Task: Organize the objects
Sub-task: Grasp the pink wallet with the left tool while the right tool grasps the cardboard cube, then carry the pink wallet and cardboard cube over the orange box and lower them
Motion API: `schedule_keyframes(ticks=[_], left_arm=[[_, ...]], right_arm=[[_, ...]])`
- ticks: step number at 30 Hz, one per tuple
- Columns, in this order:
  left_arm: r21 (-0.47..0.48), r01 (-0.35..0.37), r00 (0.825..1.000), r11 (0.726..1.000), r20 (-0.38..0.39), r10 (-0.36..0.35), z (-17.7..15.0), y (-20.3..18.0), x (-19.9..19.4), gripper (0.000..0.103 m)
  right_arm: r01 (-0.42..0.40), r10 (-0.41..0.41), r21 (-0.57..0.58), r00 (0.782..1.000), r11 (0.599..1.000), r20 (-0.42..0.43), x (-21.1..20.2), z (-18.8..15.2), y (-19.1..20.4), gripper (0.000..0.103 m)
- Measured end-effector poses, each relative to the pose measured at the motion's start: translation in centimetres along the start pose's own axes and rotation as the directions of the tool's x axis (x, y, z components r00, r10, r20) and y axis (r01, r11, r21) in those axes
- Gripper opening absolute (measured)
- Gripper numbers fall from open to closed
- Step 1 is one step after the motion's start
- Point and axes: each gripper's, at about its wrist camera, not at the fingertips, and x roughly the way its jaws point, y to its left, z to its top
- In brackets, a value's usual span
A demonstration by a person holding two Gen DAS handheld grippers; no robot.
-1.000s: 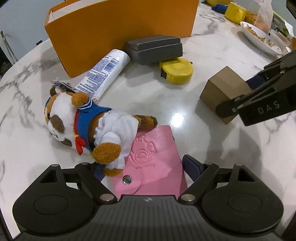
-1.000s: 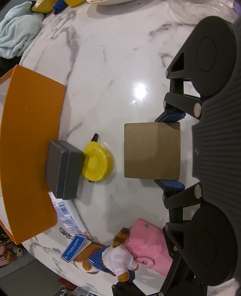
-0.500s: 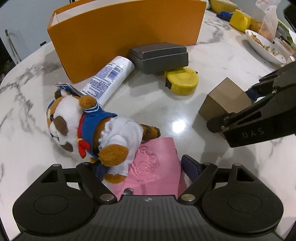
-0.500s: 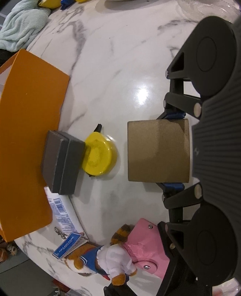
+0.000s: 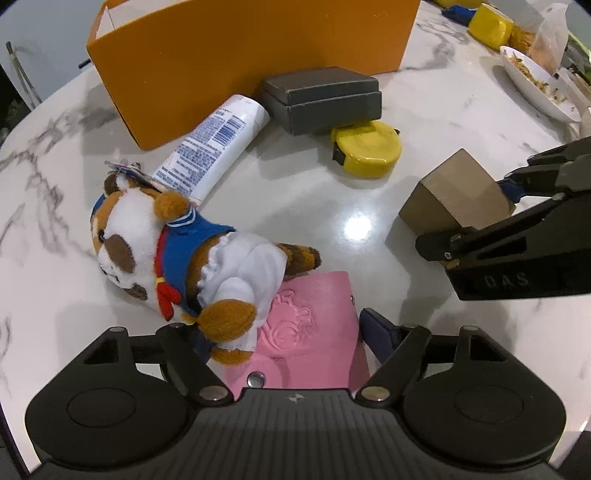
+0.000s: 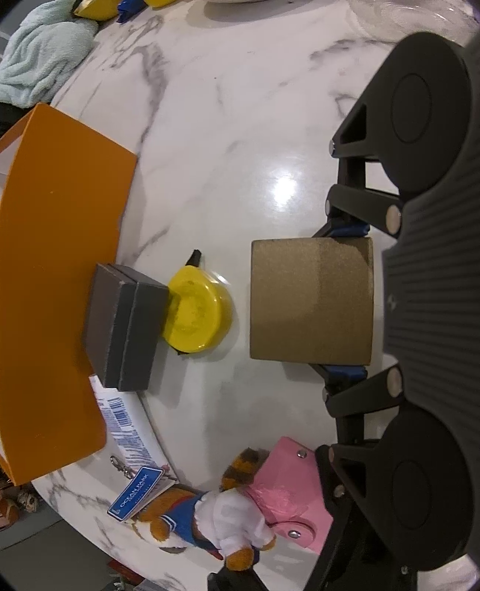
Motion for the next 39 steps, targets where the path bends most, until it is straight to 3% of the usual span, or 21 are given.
schedule_keyframes(ticks=[10, 21, 29, 39], left_arm=[[-0.002, 0.020, 1.000, 1.000, -0.011, -0.020, -1.4, 0.5, -0.4, 0.090], [-0.006, 0.116, 0.992, 0.993, -0.048, -0.117, -2.2, 0.5, -2.9, 0.087], [-0.025, 0.183, 0.983, 0.983, 0.034, -0.182, -2.0, 0.7, -7.0, 0.085], [0.008, 0.143, 0.975, 0.990, 0.172, -0.142, -0.7, 0.8, -10.3, 0.083]], right_arm=[[-0.018, 0.018, -0.014, 1.000, 1.000, -0.024, -0.4, -0.9, 0.7, 0.061], [-0.047, 0.047, -0.004, 0.998, 0.999, -0.044, -1.9, -1.9, 1.0, 0.061], [-0.056, 0.056, 0.019, 0.998, 0.998, 0.006, -4.8, -1.8, 0.7, 0.061], [-0.057, 0.055, 0.036, 0.996, 0.998, 0.069, -7.1, -0.7, 0.4, 0.061]])
